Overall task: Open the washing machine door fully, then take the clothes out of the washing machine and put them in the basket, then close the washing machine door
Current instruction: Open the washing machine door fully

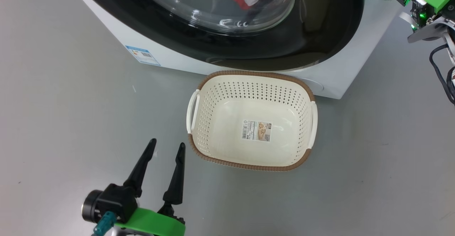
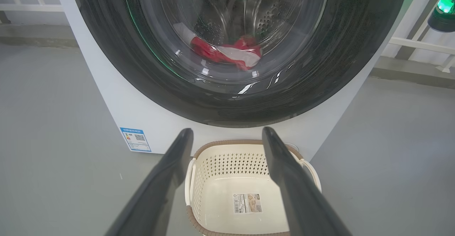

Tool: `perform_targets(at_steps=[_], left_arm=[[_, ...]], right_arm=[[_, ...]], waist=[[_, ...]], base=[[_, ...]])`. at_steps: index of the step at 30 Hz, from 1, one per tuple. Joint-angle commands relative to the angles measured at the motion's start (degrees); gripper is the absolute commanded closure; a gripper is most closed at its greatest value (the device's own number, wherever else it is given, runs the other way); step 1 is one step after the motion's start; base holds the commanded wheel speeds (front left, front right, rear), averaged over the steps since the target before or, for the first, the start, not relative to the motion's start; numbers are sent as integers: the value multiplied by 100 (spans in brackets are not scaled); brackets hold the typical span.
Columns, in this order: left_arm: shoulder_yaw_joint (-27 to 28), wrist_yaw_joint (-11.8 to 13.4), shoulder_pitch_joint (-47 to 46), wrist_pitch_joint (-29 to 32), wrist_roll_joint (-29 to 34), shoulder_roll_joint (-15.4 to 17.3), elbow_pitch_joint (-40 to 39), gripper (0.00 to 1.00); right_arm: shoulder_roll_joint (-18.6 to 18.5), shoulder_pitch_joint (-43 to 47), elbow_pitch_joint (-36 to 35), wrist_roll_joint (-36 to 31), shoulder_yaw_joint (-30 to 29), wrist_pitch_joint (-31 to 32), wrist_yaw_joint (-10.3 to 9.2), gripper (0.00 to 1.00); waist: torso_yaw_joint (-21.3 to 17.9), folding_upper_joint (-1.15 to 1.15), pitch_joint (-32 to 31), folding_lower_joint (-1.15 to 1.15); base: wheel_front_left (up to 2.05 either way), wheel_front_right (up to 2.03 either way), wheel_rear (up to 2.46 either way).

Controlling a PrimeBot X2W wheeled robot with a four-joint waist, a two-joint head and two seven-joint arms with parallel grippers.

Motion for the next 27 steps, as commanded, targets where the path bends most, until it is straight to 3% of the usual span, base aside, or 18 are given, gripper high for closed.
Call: perform_targets(at_steps=[1,27], left_arm=[[165,44,-108,-70,-16,69,-116,0],[211,73,238,-70,91,69,-28,0]], right_arm=[[58,-82,-109,-42,8,41,3,100],[380,1168,-773,-176,132,837,3,100]], waist=[[22,0,24,0],[-74,0,-769,0]], base=[[0,0,0],[0,0,0]])
